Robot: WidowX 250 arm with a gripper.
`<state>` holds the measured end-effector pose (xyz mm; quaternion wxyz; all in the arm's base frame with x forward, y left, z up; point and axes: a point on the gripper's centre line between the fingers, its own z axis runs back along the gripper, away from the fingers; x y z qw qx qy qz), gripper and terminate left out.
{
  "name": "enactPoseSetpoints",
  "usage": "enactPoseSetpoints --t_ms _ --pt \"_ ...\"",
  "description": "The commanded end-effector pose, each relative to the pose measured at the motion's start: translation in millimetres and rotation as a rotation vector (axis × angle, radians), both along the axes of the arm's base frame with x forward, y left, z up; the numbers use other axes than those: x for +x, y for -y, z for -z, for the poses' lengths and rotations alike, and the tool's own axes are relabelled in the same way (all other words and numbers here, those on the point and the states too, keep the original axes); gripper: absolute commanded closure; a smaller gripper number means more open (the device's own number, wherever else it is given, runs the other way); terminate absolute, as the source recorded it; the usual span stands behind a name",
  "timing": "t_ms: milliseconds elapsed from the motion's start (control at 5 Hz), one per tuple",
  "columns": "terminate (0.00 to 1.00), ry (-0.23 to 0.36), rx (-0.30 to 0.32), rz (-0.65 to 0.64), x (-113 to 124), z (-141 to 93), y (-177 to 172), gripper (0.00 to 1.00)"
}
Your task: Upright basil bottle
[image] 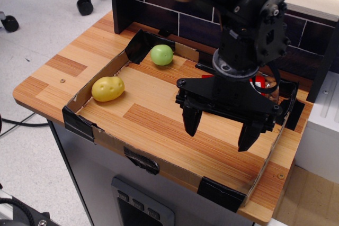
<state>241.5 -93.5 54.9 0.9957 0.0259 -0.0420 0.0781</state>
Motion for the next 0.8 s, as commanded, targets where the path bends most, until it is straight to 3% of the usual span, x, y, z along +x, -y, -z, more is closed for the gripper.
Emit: enactPoseSetpoints --t_ms 0,200,400,600 --pt "0.0 0.0 0.0 0.0 0.0 0.0 0.0 0.0" --pt "0.0 -0.049 -0.037 0.223 10.4 -9.3 -18.4 0.0" --pt "0.0 -0.011 0.042 0.47 18.1 -20.6 -33.7 0.0" --pt "0.0 -0.031 0.085 0.72 30.1 -25.9 -44.1 0.0"
